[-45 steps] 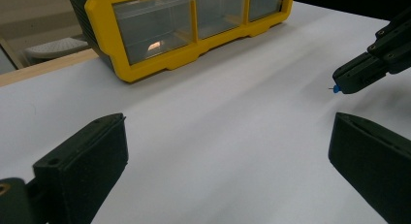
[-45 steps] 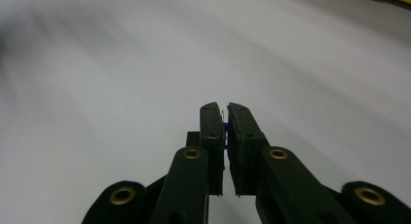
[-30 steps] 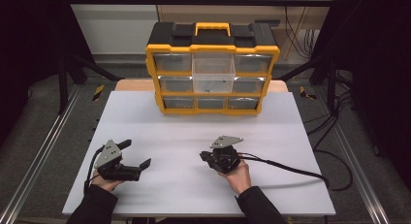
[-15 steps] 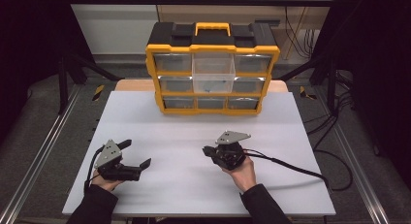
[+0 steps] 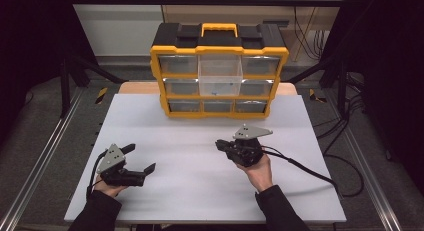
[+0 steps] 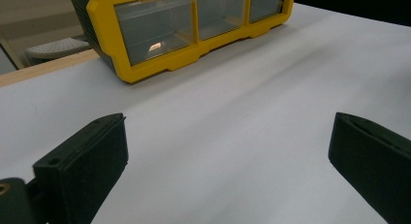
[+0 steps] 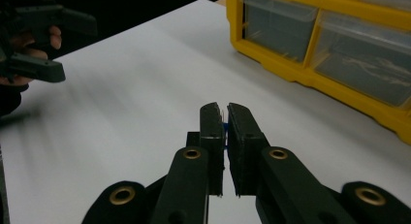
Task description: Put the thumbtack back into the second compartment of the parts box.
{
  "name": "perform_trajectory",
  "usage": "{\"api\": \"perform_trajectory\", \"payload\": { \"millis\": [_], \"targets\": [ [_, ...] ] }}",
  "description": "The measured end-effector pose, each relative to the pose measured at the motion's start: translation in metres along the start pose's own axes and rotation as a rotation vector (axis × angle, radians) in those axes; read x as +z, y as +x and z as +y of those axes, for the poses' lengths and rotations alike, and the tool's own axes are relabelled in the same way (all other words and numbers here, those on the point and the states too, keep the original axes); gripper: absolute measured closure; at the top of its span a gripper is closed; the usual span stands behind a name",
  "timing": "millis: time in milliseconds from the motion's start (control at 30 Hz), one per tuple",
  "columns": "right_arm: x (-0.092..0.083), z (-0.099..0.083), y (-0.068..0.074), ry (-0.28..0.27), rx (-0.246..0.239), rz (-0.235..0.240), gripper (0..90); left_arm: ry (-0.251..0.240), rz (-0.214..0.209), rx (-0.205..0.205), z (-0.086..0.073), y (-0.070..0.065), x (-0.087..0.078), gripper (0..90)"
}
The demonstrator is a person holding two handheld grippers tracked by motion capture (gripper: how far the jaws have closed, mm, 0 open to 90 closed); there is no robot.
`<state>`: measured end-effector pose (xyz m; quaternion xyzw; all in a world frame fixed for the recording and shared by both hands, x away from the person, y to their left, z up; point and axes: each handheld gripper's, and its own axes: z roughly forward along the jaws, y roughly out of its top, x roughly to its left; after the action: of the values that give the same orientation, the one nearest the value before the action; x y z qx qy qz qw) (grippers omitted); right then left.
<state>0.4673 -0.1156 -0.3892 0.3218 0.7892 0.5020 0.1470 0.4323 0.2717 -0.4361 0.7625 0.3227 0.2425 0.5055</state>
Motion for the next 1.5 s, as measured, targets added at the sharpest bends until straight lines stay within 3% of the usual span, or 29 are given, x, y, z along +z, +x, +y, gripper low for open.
{"api": "perform_trajectory", "payload": {
  "millis": [267,567,1500],
  "targets": [
    [-0.020,0.017,-0.012,-0.051,0.008,-0.024,85.6,0.001,0.001,0.000,0.000,0.000,0.000,0.3],
    [-0.040,0.043,-0.017,-0.090,-0.019,-0.054,85.6,0.002,0.001,0.001,-0.001,0.000,0.000,0.3],
    [-0.069,0.114,-0.024,-0.156,-0.062,-0.096,85.6,0.005,0.000,0.004,-0.001,0.000,0.001,0.3]
  ]
}}
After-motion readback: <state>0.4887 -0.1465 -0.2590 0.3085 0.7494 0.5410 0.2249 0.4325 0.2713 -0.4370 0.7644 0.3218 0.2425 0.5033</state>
